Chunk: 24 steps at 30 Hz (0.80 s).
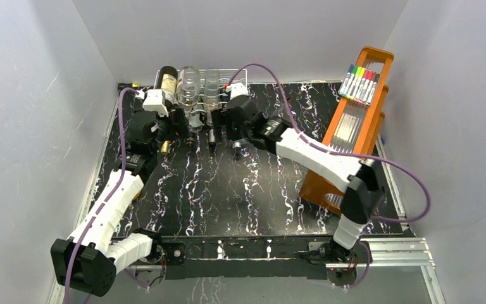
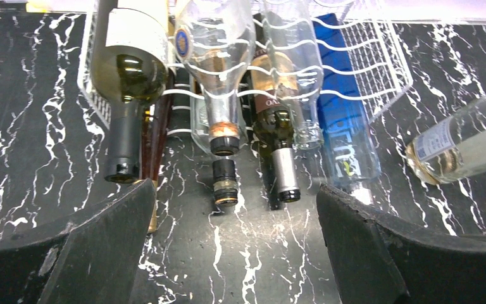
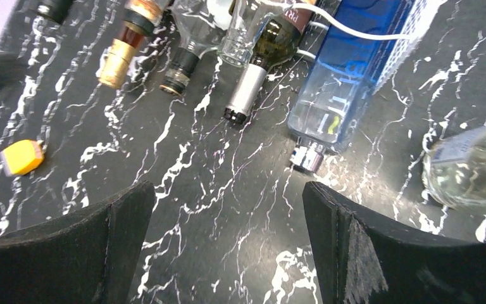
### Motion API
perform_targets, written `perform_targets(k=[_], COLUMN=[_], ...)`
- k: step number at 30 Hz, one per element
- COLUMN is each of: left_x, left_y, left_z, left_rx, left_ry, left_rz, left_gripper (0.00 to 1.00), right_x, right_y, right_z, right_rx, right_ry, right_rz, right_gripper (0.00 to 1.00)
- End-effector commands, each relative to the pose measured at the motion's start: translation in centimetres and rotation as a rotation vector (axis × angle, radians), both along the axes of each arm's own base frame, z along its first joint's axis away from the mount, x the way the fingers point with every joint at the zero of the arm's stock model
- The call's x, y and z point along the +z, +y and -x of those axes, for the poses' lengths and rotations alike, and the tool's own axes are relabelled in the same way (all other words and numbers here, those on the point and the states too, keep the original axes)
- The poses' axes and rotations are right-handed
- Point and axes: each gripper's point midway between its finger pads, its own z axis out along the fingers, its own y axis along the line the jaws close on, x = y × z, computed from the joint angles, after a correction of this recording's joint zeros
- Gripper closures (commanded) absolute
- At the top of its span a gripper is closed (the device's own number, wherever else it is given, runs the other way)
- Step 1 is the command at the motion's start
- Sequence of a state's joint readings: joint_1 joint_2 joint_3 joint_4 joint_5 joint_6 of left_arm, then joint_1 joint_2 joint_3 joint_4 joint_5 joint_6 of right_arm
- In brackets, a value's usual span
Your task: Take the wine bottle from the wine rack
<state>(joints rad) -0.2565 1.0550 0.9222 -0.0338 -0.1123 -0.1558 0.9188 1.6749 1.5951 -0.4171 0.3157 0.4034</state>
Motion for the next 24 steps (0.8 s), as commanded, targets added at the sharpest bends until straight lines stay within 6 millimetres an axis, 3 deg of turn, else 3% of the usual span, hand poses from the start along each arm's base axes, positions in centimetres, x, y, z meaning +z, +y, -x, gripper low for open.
perform_targets(k=[1, 10, 13, 15, 19, 20, 24], left_x=[0.3, 0.1, 0.1, 0.0, -0.3, -0.4, -0.4], left_y=[2.0, 3.3, 3.2, 2.9, 2.4, 2.4, 2.5], left_z=[0.4, 0.2, 0.3, 0.2, -0.2, -0.2, -0.2], left_rx=[0.087, 0.137, 0.134, 0.119, 0.092, 0.092, 0.091], left_ry=[-0.019, -0.016, -0.026, -0.023, -0.007, -0.004, -0.007], left_rz=[-0.038, -0.102, -0.093, -0.092, -0.095, -0.097, -0.105], left_gripper=[0.02, 0.02, 0.02, 0.02, 0.02, 0.02, 0.02], right_x=[1.0, -1.1, -1.5, -1.8, -2.8, -3.9, -5.5], right_y=[3.7, 5.9, 6.4, 6.9, 9.3, 9.6, 9.1], right_z=[-3.2, -8.2, -9.6, -10.6, -12.3, -12.8, -14.2], right_rx=[-0.025, -0.176, -0.195, -0.199, -0.161, -0.173, -0.279], right_ry=[-0.062, -0.126, -0.139, -0.123, -0.089, -0.071, -0.018], right_rz=[-0.098, -0.117, -0.154, -0.189, -0.217, -0.205, -0.221], right_gripper=[0.02, 0.03, 0.16, 0.2, 0.13, 0.13, 0.17])
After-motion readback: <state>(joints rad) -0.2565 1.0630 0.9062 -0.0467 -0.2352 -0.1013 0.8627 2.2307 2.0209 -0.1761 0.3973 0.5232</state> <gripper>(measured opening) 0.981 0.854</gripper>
